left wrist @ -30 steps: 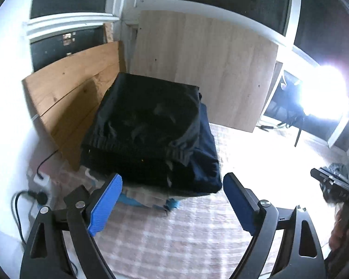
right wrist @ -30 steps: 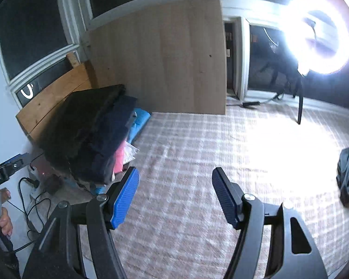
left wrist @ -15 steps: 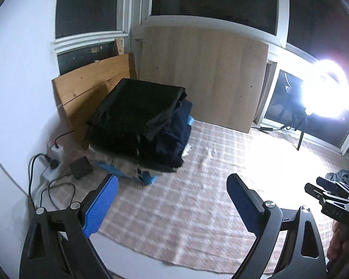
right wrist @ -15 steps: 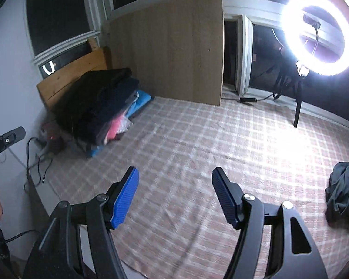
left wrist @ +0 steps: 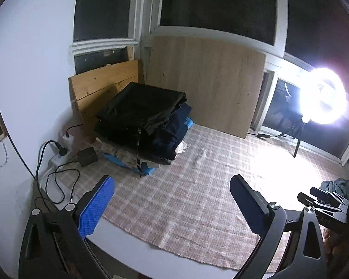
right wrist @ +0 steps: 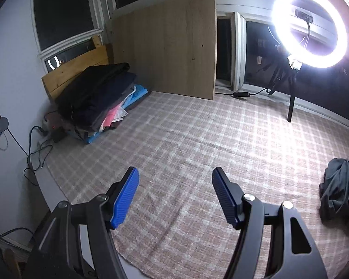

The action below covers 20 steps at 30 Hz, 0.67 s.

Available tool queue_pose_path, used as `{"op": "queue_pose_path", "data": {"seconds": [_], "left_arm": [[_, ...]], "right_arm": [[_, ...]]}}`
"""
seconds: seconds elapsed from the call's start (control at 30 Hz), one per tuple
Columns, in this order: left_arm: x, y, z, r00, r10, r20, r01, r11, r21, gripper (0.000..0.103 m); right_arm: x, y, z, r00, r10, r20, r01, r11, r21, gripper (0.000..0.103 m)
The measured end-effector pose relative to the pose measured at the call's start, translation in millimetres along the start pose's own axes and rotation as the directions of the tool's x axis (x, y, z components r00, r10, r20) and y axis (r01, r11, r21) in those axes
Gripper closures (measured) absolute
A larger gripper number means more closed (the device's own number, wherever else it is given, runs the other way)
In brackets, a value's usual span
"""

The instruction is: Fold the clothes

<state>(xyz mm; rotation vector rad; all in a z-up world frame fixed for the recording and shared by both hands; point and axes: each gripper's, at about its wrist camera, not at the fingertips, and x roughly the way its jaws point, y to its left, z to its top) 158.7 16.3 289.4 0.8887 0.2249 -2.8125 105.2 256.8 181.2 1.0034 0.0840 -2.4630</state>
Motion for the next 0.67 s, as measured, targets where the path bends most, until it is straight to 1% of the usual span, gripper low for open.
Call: {"op": "queue_pose_path", "data": {"seconds": [0.2, 0.33, 0.53, 0.67], "left_arm": [[1, 5, -2, 0.999, 0.03, -0.014, -0.031, 0.999, -0.02, 0.003], [7, 7, -3, 0.999, 0.038, -0.027, -0.038, 0.999, -0.03, 0.003], [12, 6, 0, 0.999, 0.015, -0.031, -0.016, 0.999, -0.032, 0.003], [9, 5, 4, 1.0, 0.023, -0.008, -0.023, 0.999, -0.029, 0.003]], "right_arm": [[1, 0, -2, 1.0, 0.01, -0.006, -0.01, 1.0, -0.007, 0.038], [3, -1, -3, 1.0, 0.009, -0.01, -0.009, 1.0, -0.006, 0.038], [6, -5, -4, 1.0, -0.007, -0.02, 0.007, 1.0, 0.006, 0.038], [7, -8, -3, 1.0, -0.019, -0.015, 0.02, 1.0, 0.009, 0.038]]}}
